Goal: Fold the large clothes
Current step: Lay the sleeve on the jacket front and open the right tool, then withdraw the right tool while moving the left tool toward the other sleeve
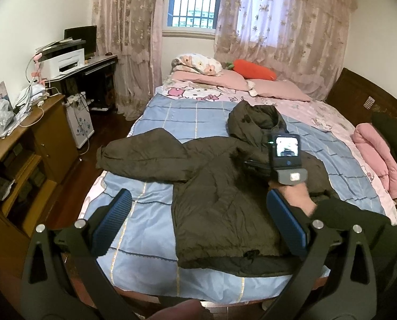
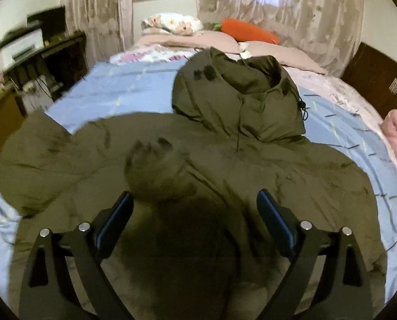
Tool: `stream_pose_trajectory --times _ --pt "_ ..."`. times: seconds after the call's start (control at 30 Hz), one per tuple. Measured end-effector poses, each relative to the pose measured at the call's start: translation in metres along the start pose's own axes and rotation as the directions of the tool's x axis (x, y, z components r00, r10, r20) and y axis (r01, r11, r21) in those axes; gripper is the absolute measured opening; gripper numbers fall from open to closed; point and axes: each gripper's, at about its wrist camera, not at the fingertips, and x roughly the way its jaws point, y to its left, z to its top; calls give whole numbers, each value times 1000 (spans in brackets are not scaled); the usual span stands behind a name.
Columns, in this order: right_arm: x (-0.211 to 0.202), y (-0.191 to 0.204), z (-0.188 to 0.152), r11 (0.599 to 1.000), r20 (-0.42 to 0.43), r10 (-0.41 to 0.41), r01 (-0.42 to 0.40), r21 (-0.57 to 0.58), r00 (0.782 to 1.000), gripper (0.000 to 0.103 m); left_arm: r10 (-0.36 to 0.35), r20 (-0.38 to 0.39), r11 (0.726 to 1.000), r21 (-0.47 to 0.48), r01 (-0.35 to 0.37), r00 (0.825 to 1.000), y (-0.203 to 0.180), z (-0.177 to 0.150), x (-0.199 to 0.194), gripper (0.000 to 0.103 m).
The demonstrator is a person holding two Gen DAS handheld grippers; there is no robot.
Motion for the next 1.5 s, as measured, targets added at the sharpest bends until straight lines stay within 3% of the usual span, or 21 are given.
stream_pose_trajectory --times 0.3,0.4,0.5,0.6,0.77,0.9,1.03,1.17,1.5 --pt "-149 -23 -9 998 121 -15 23 -62 993 98 8 4 1000 -29 -8 1000 -6 5 3 101" --pt "-218 -51 -19 999 175 -23 31 -44 984 102 10 -4 1000 -15 -10 1000 -9 4 5 101" --pt "-262 -76 -31 999 205 2 6 -37 979 102 19 -24 1000 18 -19 1000 -14 2 8 101" --pt "-306 -112 -50 999 233 -32 31 5 972 102 34 -33 999 34 -33 999 -12 -3 10 101" --pt "-335 -153 -71 994 186 -60 42 100 981 102 69 -25 996 50 -68 997 -7 -9 12 101" --pt "-352 -178 -95 985 197 -66 32 170 978 102 84 -34 996 32 -82 996 -2 -10 16 101" --pt "-358 -183 -101 986 221 -90 55 158 971 102 109 -47 994 38 -107 993 -1 -12 22 101" --pt "-367 -186 -103 988 280 -136 108 114 950 102 133 -62 990 47 -130 989 0 -15 27 101" --pt "-367 -192 -105 989 284 -113 82 119 952 102 122 -62 992 50 -119 991 -13 -10 31 101"
